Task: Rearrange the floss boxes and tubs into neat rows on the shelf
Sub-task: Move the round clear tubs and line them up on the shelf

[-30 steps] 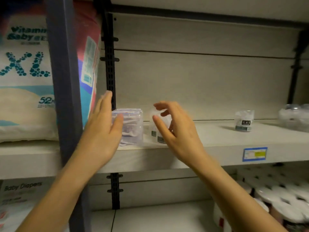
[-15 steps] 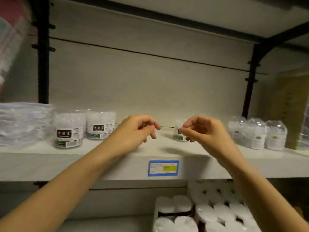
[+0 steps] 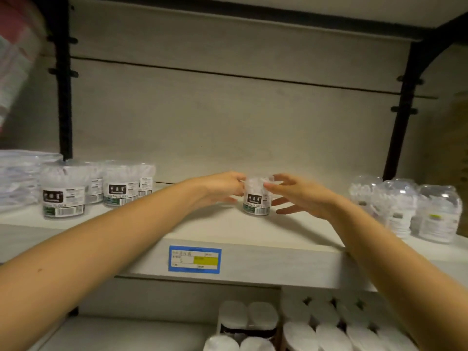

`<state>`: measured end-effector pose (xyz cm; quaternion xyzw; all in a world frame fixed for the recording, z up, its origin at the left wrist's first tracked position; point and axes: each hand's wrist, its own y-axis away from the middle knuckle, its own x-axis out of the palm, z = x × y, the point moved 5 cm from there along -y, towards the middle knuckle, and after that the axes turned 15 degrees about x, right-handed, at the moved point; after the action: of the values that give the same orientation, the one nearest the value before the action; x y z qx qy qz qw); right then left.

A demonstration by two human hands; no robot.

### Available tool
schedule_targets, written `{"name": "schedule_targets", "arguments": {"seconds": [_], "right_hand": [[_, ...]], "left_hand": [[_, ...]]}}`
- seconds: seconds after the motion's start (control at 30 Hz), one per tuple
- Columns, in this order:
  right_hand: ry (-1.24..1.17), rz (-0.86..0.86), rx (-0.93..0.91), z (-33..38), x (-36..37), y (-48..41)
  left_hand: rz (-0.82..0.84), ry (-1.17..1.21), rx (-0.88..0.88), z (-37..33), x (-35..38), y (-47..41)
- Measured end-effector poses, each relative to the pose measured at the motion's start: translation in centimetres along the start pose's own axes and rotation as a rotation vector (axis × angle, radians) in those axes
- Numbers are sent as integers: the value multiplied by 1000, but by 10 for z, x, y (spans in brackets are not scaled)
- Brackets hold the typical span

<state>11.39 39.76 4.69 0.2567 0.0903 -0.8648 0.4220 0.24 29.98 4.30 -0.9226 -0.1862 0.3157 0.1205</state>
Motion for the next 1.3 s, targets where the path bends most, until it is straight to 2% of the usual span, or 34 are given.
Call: {"name": "schedule_targets", "arguments": {"seconds": [0.2, 0.33, 0.53, 0.77, 0.87, 1.03, 1.2, 1.3], "right_hand": [[22, -1, -60, 5, -1, 10], [-37, 30, -156, 20, -10, 38], [-20, 104, -288, 33, -12, 98], [29, 147, -326, 22, 11, 138], [77, 96, -364, 27, 26, 143], [161, -112, -560, 74, 53, 144], [202, -193, -666, 130, 104, 130], [213, -195, -657, 150, 136, 116]], "left_hand": [[-101, 37, 5, -15, -9, 7], [-146, 115, 88, -43, -24, 28], [-167, -36, 215, -88, -28, 82], [-133, -100, 217, -96, -19, 130], [-169, -119, 237, -96, -27, 145], [-284, -212, 294, -106, -69, 173], [-339, -322, 286, -99, -128, 200], [-338, -425, 253, -83, -157, 208]]}}
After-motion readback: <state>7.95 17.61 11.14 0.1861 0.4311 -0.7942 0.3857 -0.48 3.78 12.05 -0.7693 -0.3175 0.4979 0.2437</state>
